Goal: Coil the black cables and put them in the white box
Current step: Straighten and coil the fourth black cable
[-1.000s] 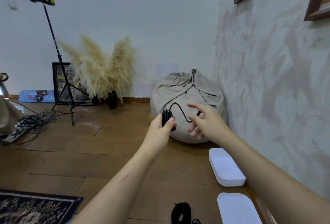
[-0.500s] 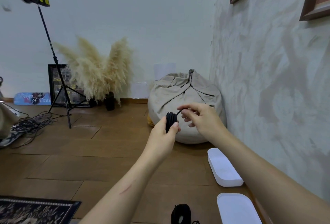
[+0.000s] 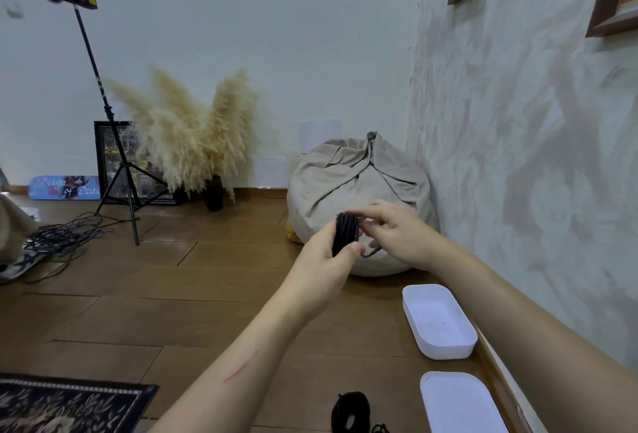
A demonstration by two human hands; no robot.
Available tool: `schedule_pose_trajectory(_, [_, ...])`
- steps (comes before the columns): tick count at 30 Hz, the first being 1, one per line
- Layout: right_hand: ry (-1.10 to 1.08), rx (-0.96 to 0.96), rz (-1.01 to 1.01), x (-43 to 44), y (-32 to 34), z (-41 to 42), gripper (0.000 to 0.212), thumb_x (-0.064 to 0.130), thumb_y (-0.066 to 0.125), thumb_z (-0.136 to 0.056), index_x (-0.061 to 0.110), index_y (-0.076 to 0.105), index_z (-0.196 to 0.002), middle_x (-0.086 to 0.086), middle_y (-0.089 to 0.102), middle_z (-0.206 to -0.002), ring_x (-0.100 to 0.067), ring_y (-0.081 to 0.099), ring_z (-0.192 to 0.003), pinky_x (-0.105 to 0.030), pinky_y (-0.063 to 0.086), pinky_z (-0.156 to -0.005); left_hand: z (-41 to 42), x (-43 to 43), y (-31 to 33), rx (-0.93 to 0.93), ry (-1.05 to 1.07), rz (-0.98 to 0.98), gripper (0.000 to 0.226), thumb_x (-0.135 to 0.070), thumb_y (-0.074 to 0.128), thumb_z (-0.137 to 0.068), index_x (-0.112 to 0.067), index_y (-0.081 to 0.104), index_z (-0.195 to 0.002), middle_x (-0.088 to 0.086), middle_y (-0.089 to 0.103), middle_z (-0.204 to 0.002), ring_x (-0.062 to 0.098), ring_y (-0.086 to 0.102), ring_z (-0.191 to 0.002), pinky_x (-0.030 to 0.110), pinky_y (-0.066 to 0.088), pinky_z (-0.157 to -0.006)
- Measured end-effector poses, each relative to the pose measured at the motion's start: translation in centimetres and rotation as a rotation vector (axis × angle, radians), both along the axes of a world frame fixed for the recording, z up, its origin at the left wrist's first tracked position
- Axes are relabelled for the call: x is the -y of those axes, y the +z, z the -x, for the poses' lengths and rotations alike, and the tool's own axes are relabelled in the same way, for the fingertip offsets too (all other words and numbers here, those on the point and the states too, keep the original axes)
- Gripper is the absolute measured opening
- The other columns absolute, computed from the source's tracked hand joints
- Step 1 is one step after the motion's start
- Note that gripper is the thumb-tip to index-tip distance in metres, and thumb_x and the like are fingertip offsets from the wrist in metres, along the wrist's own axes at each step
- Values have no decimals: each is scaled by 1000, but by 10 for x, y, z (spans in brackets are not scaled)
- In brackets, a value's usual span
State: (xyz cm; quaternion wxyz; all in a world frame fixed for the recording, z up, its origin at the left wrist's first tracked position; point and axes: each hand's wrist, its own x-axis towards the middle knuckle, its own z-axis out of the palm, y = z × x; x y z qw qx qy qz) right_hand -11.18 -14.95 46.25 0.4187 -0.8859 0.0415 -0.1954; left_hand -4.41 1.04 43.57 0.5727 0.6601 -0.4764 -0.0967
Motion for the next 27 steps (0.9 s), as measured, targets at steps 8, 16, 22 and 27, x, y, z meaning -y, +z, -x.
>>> schedule_pose_trajectory(8, [202,-70,-263,-3,1,8,39,10,40,-108,19,51,-145,-31,58,-108,-10,63,-89,-33,58,-89,-2,0,-1,-79,-26,63,17,-31,53,-92,-19,63,-97,-13,66,-84,2,61,-87,19,48,-80])
schedule_pose_trajectory(16, [254,-82,-184,0,4,11,27,9,44,-108,12,58,-130,-31,58,-103,-7,62,-89,-41,56,-96,-3,-2,-3,-3,19,39,14,-19,53,-105,-19,67,-104,-10,70,-87,0,63,-88,20,44,-82])
schedule_pose_trajectory(22, [211,-82,-173,1,7,14,26,6,42,-107,6,58,-127,-34,57,-101,-6,64,-84,-25,56,-81,-1,3,-6,57,110,37,16,-24,52,-105,-25,67,-101,-11,73,-89,4,64,-89,33,50,-85])
schedule_pose_trajectory(27, [178,-68,-173,0,6,15,27,3,41,-106,8,59,-127,-28,62,-102,-8,65,-88,-24,56,-81,2,8,-8,30,129,56,19,-35,50,-100,-25,64,-91,-11,70,-87,11,65,-91,39,51,-88])
